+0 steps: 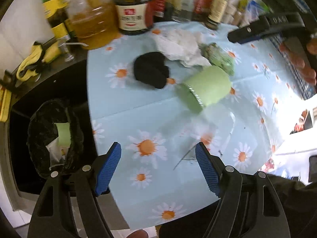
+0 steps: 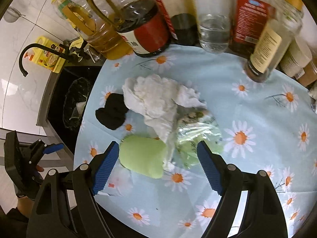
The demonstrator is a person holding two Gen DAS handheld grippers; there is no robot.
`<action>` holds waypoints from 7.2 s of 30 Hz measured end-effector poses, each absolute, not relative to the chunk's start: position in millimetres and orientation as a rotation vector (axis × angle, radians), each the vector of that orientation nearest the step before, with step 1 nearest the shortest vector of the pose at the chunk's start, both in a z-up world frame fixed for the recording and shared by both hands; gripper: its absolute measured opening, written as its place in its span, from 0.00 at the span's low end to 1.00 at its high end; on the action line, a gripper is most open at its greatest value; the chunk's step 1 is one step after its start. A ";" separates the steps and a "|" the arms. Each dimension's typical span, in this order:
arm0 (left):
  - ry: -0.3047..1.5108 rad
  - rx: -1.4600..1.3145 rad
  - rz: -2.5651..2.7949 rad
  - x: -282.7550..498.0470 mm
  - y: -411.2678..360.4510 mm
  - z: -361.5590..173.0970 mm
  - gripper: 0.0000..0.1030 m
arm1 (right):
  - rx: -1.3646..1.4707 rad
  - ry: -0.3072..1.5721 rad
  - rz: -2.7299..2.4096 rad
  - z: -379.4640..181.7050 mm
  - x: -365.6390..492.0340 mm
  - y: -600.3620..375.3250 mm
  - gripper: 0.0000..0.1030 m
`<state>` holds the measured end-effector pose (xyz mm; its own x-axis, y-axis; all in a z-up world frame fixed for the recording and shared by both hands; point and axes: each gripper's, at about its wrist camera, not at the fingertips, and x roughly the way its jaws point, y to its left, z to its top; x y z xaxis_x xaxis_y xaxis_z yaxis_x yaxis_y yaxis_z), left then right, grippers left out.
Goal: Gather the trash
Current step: 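Return both tools to the table and grasp the plastic bag with the right tool, then grasp the clear plastic cup with the left tool, then carry the plastic bag and clear cup over the bin and release both, then grasp the black cloth with the left tool while the right tool grasps the green cup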
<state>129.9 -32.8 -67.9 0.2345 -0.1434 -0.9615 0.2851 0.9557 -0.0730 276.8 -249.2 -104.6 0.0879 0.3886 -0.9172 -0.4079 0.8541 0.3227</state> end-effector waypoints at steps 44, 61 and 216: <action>1.437 0.374 -0.448 139.7 -105.7 -105.1 0.01 | -0.284 1.519 0.601 -172.3 315.2 -248.8 0.85; 1.416 0.305 -0.401 122.0 -92.3 -97.2 0.01 | -0.302 1.558 0.556 -189.4 323.2 -236.1 0.74; 1.310 0.180 -0.361 232.8 -33.1 -86.7 0.68 | 0.198 1.513 0.485 -129.2 257.5 -247.9 0.85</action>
